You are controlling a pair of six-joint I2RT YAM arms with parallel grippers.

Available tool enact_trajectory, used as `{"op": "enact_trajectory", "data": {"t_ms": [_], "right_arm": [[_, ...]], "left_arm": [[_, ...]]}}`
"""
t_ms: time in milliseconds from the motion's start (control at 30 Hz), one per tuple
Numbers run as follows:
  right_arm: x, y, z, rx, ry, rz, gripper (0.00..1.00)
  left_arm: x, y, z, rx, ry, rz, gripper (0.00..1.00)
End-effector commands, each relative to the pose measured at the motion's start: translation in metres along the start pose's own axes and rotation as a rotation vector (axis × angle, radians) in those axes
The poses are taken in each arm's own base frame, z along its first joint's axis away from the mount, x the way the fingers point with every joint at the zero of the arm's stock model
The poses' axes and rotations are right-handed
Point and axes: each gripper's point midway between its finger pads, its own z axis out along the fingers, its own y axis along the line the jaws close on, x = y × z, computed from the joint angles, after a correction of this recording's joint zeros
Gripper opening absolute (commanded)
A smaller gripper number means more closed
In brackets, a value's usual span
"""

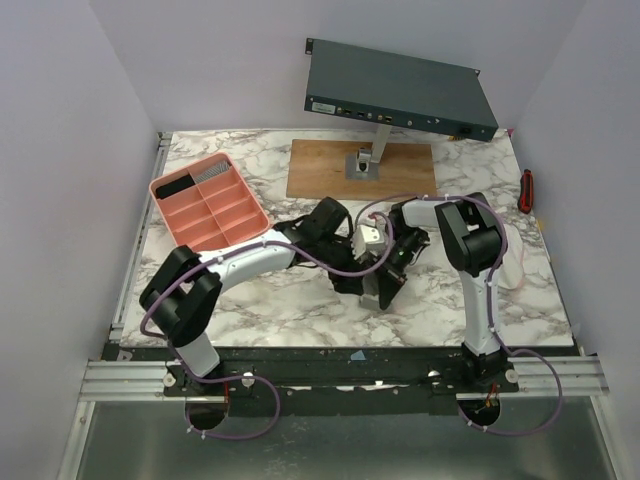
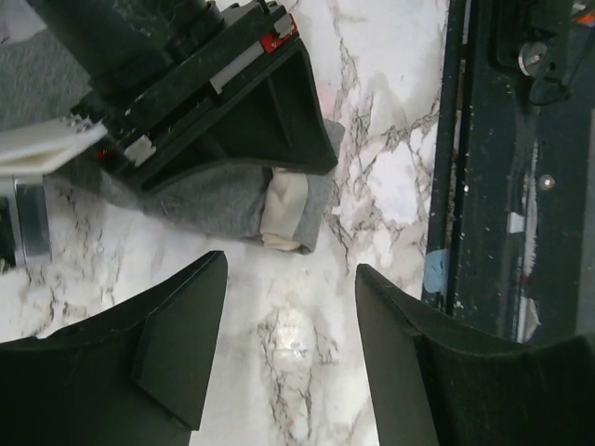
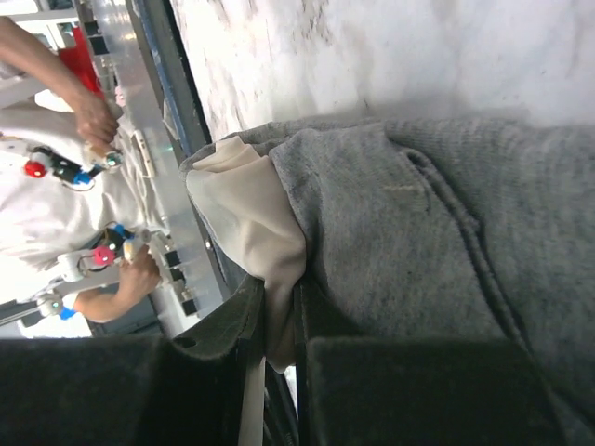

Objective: Roll the underwear
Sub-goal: Roll the underwear to the center of the board.

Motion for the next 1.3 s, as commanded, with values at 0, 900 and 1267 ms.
{"op": "enact_trajectory", "data": {"t_ms": [0,900,1267], "right_arm": [[0.018,-0.046,0.009,0.084,0.099,-0.107,0.04],[0.021,-0.055,0.011,0.117,0.101,-0.09,0.05],[0.019,-0.056,0.01,0.127,0.098,-0.088,0.05]], "left_arm": [[-0.007,0.017,0.027,-0.095,0.033,0.129,0.62],[0.03,-0.008,0.088,-0.043,0.165,0.225,0.64],[0.046,-0.006,0.097,-0.046,0.207,0.218,0.52]]}}
